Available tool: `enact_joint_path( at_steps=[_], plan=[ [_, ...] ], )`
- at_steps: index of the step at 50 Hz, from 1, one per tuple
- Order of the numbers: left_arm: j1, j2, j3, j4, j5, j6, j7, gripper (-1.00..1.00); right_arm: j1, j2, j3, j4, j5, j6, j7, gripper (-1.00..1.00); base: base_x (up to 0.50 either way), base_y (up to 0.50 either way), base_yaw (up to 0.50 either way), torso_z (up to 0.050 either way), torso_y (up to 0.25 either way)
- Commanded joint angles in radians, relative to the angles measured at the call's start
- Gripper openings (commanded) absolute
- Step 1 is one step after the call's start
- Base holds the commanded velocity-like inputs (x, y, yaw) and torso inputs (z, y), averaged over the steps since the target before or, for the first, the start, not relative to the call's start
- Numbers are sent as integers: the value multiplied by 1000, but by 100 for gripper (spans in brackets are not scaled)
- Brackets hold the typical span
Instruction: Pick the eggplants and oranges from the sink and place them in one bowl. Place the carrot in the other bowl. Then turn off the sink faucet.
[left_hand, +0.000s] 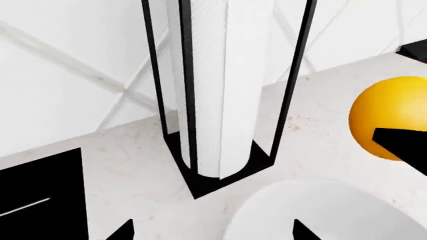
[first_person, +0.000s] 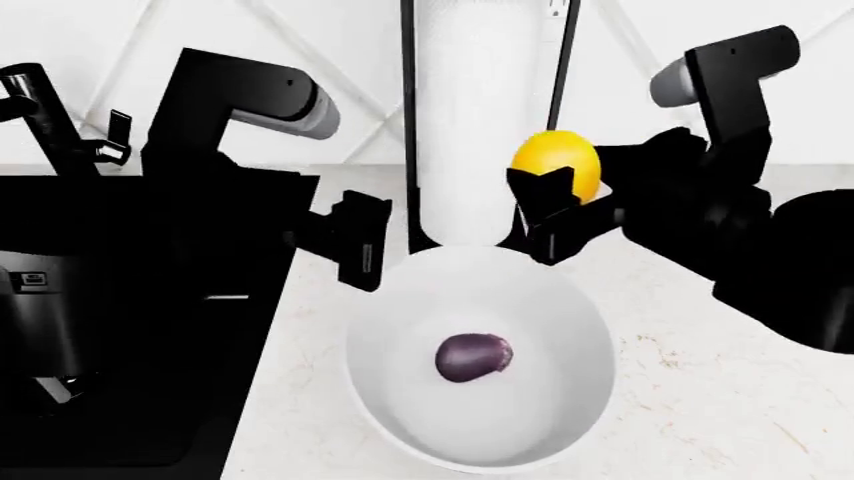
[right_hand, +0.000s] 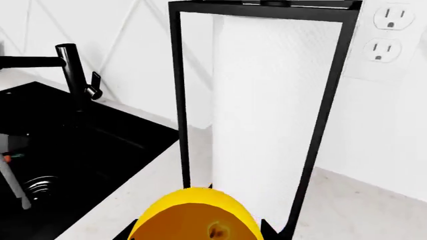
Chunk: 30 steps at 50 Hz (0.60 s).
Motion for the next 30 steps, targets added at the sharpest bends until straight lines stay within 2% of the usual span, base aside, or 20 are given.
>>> enact_joint_path(
  at_steps=[1, 7, 11, 22, 27, 30],
  plan=[
    [73, -7, -8, 51, 75, 61, -33, 100, 9, -92, -91, 50, 14, 55, -22, -100, 0, 0, 0, 0, 0],
    [68, -15, -27, 30, 96, 90, -50, 100, 22, -99, -104, 62, 19, 67, -19, -100, 0, 0, 0, 0, 0],
    [83, -82, -64, 57, 85, 104, -46, 100, 0, -109, -114, 62, 16, 60, -22, -100, 0, 0, 0, 0, 0],
    [161, -205, -117, 112, 75, 140, -12, 100, -42, -127, -144, 85, 47, 70, -11, -100, 0, 0, 0, 0, 0],
    [179, -193, -109, 91, 113, 149, -1, 100, -57, -133, -153, 94, 43, 66, -16, -100, 0, 0, 0, 0, 0],
    [201, -225, -123, 104, 109, 156, 19, 100, -65, -143, -162, 106, 29, 60, -31, -100, 0, 0, 0, 0, 0]
  ],
)
